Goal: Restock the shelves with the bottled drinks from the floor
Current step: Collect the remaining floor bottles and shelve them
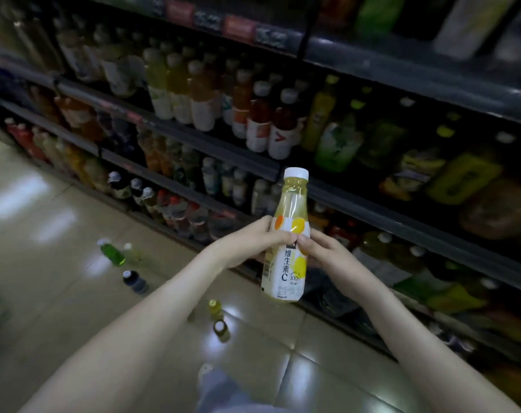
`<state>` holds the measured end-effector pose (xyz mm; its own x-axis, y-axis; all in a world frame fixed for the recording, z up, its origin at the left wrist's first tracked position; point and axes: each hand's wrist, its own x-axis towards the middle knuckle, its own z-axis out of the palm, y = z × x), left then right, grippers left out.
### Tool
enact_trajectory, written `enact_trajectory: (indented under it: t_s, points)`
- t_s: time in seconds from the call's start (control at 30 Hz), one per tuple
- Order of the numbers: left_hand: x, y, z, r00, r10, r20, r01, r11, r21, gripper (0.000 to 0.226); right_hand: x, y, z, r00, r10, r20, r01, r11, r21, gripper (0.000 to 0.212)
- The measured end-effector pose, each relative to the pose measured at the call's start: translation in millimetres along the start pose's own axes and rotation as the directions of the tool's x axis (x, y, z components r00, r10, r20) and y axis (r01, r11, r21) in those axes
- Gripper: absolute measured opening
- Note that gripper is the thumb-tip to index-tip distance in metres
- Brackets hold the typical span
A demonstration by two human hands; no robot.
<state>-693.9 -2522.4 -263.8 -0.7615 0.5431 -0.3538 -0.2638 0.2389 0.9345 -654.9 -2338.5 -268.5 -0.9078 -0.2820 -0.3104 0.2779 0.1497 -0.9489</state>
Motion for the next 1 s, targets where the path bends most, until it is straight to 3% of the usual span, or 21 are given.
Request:
enact_trajectory:
  t_s: [0.07,0.13,0.27,0.47,0.67,0.9,1.0]
  points:
    - [23,11,54,0.999,0.005,0.048,-0.009,0.996,0.086,0.064,-46,16,-40,0.997,0.014,-0.078,-0.007,0.996,0.088,0.041]
    - [42,21,115,0.995,-0.003,0.097,-0.010,0.991,0.134,0.069,-95,33,-80,0.984,0.034,-0.177,-0.007,0.988,0.152,0.039]
    - [79,37,238,0.965,0.009,0.263,-0.068,0.974,0.214,0.054,-190,71,-156,0.902,0.090,-0.423,-0.006,0.980,0.197,0.029]
    - [115,58,383,0.908,0.075,0.413,-0.213,0.930,0.300,0.030,-299,101,-240,0.754,0.142,-0.641,0.006,0.975,0.224,0.029]
    - [153,83,485,0.797,0.133,0.589,-0.482,0.728,0.487,0.035,-359,113,-303,0.547,0.166,-0.820,-0.072,0.986,0.152,0.044]
    - [205,109,584,0.692,0.156,0.705,-0.592,0.682,0.430,0.050,-393,134,-379,0.267,0.156,-0.951,-0.056,0.988,0.146,0.028]
    - [229,122,626,0.649,0.226,0.727,-0.649,0.663,0.373,0.057,-409,146,-421,0.072,0.141,-0.987,-0.025,0.990,0.139,0.027]
